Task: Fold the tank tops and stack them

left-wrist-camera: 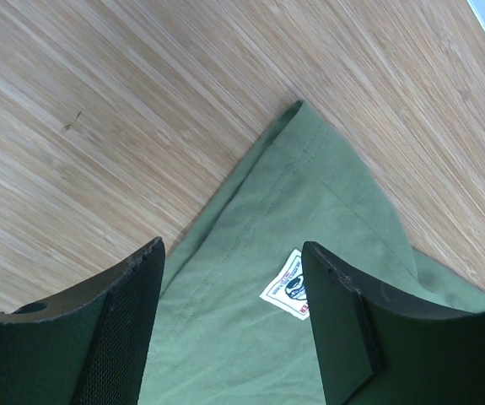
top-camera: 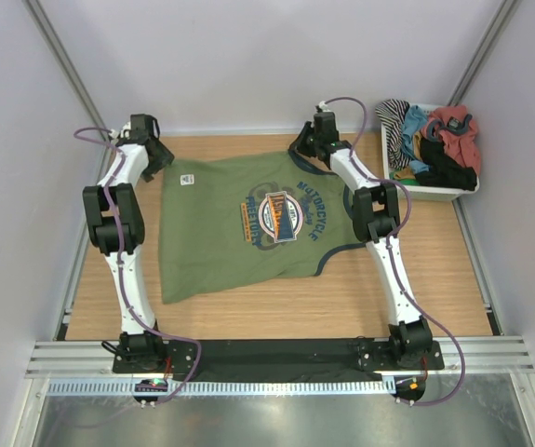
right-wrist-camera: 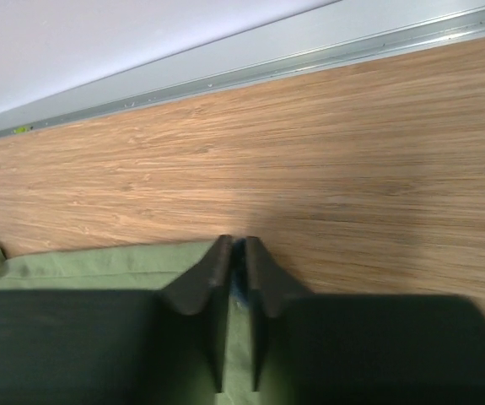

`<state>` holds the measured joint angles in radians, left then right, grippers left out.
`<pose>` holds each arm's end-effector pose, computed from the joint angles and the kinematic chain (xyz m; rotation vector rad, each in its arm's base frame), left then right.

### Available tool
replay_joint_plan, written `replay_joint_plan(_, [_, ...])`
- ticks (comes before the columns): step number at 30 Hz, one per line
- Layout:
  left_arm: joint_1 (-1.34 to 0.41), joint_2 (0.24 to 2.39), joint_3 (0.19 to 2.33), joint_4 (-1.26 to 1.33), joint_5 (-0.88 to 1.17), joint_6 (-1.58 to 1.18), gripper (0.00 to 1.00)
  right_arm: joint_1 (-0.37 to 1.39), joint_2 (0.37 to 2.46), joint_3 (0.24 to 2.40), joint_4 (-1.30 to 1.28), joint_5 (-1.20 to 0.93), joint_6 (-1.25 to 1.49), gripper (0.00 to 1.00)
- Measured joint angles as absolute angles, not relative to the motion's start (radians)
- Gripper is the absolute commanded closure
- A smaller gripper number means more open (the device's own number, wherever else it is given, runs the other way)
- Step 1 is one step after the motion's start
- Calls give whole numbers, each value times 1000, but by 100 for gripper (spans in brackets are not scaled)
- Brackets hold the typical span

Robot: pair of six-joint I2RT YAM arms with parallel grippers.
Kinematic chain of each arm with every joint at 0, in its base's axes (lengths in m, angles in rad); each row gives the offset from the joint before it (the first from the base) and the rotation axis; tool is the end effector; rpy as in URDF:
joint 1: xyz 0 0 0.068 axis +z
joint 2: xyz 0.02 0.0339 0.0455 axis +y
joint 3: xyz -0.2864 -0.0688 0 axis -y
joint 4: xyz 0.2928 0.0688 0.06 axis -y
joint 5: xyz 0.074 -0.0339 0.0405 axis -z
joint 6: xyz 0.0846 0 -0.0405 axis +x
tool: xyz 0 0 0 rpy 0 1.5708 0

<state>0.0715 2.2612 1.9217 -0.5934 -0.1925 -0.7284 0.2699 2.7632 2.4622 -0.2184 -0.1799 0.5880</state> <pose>0.5893 0.0584 0.1672 -1.0378 2.2520 -0.0375 0.6900 0.2066 0.1118 0.2302 2.1478 0.6974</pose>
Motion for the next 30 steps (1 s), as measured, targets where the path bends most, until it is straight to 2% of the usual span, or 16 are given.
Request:
replay_joint_plan(1, [72, 2262, 1922, -591, -186, -728, 34, 271, 2763, 2462, -218, -179, 586, 95])
replay_joint_plan(4, [72, 2271, 1922, -583, -170, -728, 37, 274, 2763, 2462, -218, -178, 584, 99])
replay_joint_plan(11, [72, 2325, 1937, -582, -154, -724, 43, 276, 2763, 2428, -189, -178, 585, 99])
replay_joint_plan(20, [72, 2420, 2057, -573, -156, -724, 46, 275, 2759, 2406, -154, -187, 585, 99])
replay_joint_plan(22, [72, 2421, 2057, -570, -155, -725, 51, 275, 2759, 2405, -149, -188, 585, 99])
replay_joint_plan(30, [72, 2476, 2144, -557, -153, -725, 55, 275, 2759, 2396, -135, -198, 585, 99])
